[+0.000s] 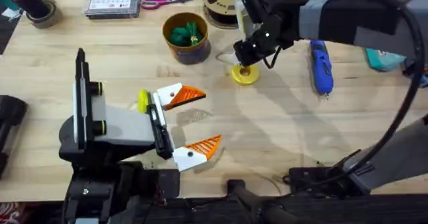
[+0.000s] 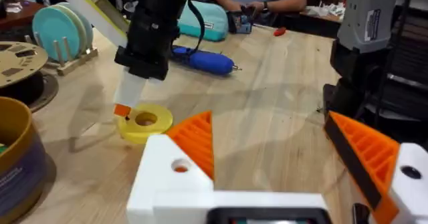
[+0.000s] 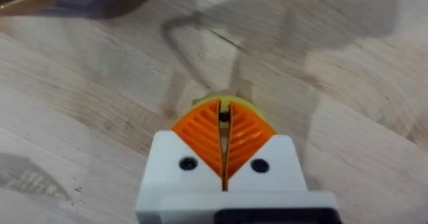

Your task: Pick up the gripper from the table and insert it into the empty holder that is missing its gripper. Then pick up a screw, insert it into the mounting hole, and use the screwdriver to tighten it. Finally, clean up the table by picking up the vegetable and placing it into the bucket.

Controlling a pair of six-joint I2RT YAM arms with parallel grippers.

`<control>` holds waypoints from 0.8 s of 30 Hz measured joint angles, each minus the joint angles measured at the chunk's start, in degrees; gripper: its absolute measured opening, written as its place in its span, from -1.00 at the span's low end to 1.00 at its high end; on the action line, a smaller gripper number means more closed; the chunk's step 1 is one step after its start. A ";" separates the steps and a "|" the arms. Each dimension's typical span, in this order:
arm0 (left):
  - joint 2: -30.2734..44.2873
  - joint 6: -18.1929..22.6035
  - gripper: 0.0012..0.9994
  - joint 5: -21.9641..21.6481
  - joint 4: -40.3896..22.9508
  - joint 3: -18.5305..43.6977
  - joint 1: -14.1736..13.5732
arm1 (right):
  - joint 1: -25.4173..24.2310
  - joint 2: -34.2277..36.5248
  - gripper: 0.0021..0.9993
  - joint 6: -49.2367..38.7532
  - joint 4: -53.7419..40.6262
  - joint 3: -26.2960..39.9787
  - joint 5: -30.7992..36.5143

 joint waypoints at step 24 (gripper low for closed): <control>0.02 0.00 0.97 0.00 0.00 0.00 0.00 | 0.00 -12.17 -0.99 -3.58 -35.73 32.54 0.02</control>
